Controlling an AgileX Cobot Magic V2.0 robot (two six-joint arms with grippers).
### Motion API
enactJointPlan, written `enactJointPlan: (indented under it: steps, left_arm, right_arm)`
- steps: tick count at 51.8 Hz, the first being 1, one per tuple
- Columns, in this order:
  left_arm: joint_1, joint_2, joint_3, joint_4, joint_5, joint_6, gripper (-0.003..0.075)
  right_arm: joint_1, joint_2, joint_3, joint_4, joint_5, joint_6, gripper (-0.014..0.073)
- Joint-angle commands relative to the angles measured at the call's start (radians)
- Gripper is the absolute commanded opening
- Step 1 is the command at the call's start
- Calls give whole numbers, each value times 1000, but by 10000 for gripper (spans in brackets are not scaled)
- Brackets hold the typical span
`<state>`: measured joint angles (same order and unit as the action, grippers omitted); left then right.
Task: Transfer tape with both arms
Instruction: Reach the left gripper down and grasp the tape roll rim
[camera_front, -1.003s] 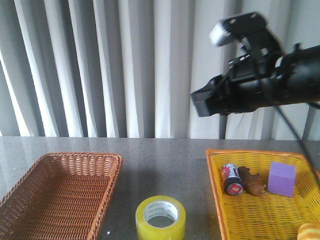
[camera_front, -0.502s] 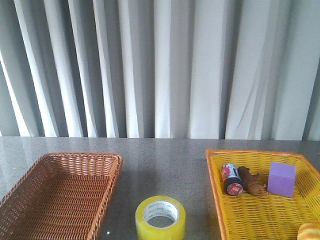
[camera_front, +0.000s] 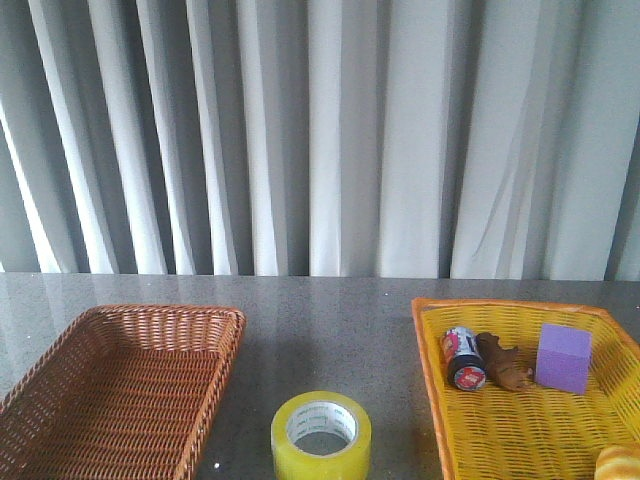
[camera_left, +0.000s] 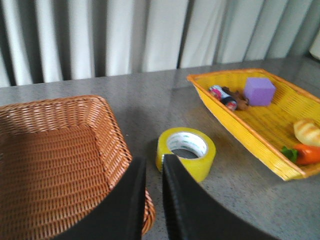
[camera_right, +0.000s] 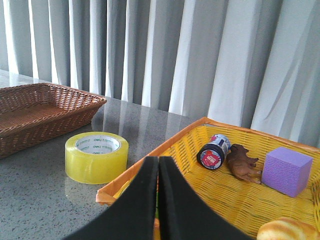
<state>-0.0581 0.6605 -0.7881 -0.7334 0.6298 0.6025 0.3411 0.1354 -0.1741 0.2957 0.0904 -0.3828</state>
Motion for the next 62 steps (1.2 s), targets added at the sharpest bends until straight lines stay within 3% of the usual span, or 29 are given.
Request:
enactJointPlan:
  steps: [1, 19, 28, 42, 50, 62]
  left_arm:
    - [-4, 158, -159, -90, 76, 84, 139]
    - [-7, 549, -543, -100, 289, 87, 452]
    - [-105, 707, -705, -59, 362, 87, 461]
    - [-272, 967, -973, 217, 332, 61, 461]
    - [-327, 1097, -1036, 338, 327, 60, 461]
    - [-385, 1267, -1106, 401, 305, 60, 461]
  right_arm:
    - [-3, 7, -28, 7, -80, 6, -5]
    - [-3, 7, -28, 27, -81, 35, -5]
    - [-3, 7, -28, 38, -80, 34, -5]
    - [-3, 7, -28, 46, -79, 34, -5]
    - [-3, 7, -28, 77, -74, 34, -5]
    - [-3, 7, -28, 83, -74, 34, -5]
